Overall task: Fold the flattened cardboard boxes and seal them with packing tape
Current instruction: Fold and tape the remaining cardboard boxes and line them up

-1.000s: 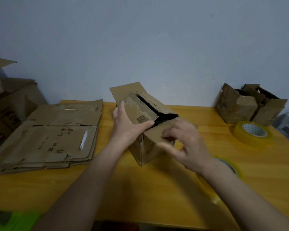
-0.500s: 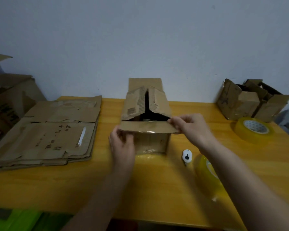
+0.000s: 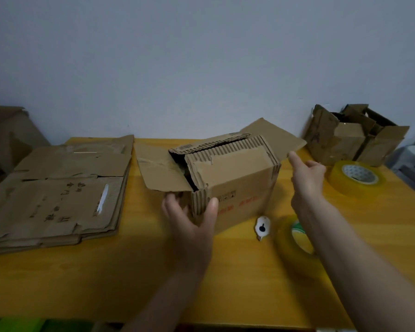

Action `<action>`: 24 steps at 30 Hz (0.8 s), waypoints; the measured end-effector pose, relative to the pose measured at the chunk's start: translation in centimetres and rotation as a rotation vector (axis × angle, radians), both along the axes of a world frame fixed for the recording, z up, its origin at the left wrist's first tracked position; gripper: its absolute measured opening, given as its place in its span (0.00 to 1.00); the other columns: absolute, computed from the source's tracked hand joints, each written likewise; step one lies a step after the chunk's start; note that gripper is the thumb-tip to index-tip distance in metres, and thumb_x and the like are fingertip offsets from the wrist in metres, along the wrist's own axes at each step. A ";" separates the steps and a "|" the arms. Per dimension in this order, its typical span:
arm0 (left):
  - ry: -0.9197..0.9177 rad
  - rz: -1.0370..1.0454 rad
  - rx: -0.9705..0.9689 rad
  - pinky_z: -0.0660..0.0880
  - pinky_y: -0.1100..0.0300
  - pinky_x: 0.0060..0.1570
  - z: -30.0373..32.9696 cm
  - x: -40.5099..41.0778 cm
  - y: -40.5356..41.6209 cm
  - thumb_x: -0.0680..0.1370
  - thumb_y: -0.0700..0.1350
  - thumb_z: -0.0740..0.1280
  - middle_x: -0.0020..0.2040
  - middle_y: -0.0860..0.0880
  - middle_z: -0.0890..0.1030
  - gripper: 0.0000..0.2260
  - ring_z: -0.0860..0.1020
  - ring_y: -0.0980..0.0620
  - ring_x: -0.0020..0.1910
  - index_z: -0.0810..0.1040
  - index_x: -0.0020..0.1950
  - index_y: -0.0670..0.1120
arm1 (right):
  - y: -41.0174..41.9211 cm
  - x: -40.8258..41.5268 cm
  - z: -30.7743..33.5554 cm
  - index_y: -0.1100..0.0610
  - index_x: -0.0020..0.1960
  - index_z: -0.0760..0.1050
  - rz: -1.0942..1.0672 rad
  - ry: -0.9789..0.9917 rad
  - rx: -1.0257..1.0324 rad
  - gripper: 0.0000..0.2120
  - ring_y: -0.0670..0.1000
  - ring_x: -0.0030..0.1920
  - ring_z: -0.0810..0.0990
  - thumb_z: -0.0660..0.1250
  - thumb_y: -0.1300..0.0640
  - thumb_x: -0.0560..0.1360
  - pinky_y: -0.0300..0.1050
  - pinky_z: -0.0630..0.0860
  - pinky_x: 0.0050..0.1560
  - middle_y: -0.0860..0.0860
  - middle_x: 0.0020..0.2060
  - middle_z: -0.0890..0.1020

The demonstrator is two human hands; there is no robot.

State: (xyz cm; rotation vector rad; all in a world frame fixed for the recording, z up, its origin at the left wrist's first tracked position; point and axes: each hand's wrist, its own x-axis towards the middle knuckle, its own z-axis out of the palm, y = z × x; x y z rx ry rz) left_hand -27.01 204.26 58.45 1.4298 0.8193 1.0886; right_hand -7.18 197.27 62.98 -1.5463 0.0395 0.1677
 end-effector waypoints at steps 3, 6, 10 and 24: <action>-0.027 0.031 0.015 0.76 0.43 0.59 0.8 1.7 1.0 0.77 0.49 0.68 0.66 0.49 0.70 0.29 0.72 0.47 0.67 0.57 0.74 0.54 | 0.2 0.7 -0.3 0.53 0.71 0.66 0.258 -0.114 0.071 0.22 0.50 0.59 0.76 0.64 0.50 0.78 0.48 0.75 0.59 0.51 0.62 0.76; -0.007 -0.031 0.081 0.75 0.46 0.61 1.8 4.0 3.1 0.81 0.44 0.64 0.68 0.49 0.72 0.27 0.72 0.51 0.67 0.56 0.77 0.53 | 0.5 1.6 0.6 0.48 0.68 0.70 0.357 -0.342 -0.033 0.17 0.42 0.52 0.77 0.60 0.57 0.81 0.36 0.77 0.46 0.46 0.55 0.79; 0.115 -0.130 0.132 0.72 0.50 0.65 3.4 8.3 6.2 0.83 0.43 0.59 0.71 0.52 0.69 0.26 0.69 0.54 0.68 0.54 0.78 0.57 | 0.3 4.3 1.6 0.49 0.71 0.68 0.354 -0.513 -0.200 0.19 0.48 0.58 0.75 0.59 0.60 0.81 0.44 0.77 0.54 0.48 0.61 0.77; 0.403 -0.251 0.361 0.67 0.73 0.40 4.4 27.5 9.7 0.83 0.44 0.59 0.54 0.49 0.67 0.23 0.67 0.60 0.39 0.61 0.76 0.59 | -1.3 18.7 0.9 0.49 0.76 0.55 0.091 -0.770 -0.928 0.28 0.60 0.51 0.78 0.61 0.54 0.80 0.55 0.77 0.48 0.57 0.53 0.80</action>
